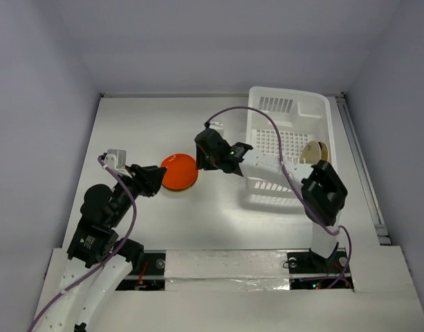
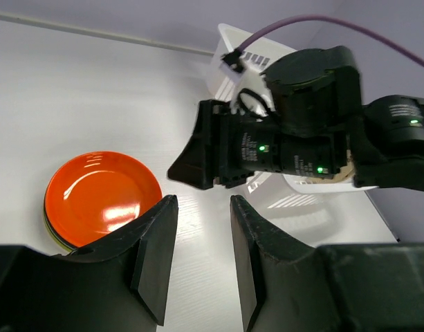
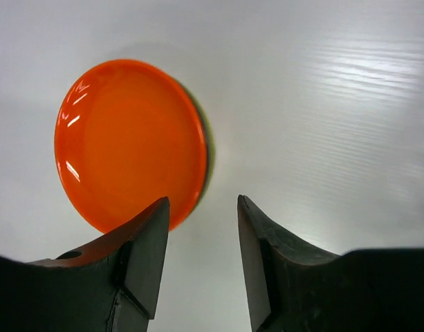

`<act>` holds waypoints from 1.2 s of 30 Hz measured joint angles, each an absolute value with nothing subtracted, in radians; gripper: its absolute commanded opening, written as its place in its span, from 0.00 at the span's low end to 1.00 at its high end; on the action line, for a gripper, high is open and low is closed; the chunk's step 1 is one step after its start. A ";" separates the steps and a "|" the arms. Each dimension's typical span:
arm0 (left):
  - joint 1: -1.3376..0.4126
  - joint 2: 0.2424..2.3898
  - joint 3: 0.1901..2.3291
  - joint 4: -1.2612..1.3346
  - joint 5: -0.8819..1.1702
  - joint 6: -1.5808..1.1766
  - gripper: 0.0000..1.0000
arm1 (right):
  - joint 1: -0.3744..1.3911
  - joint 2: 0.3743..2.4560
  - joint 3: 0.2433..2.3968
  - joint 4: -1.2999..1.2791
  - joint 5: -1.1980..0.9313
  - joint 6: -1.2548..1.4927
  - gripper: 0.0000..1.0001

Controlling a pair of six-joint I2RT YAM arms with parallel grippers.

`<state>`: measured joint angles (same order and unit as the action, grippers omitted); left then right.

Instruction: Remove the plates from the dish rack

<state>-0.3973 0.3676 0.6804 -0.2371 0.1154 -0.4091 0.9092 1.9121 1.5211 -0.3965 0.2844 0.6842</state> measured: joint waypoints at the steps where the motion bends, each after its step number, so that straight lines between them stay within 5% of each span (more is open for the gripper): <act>1: -0.397 0.367 0.680 -0.237 0.116 -0.409 0.34 | 0.909 1.889 1.515 -0.411 0.316 0.680 0.36; 4: -0.397 0.364 0.680 -0.237 0.117 -0.409 0.34 | 0.908 1.791 1.489 -0.468 0.418 0.666 0.06; 6: -0.397 0.361 0.680 -0.237 0.117 -0.409 0.34 | 0.899 1.711 1.476 -0.507 0.493 0.664 0.00; 13: -0.397 0.345 0.680 -0.237 0.120 -0.409 0.35 | 0.693 1.341 1.293 -0.634 0.692 0.680 0.08; 20: -0.406 0.331 0.680 -0.236 0.124 -0.409 0.35 | 0.405 1.166 1.144 -0.755 0.779 0.620 0.39; 36: -0.418 0.329 0.680 -0.237 0.123 -0.409 0.37 | 0.238 1.346 1.137 -0.777 0.748 0.452 0.31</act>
<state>-0.4175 0.3294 0.6804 -0.2367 0.1230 -0.4091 0.2379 1.3457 1.1374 -0.7773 0.7483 0.4522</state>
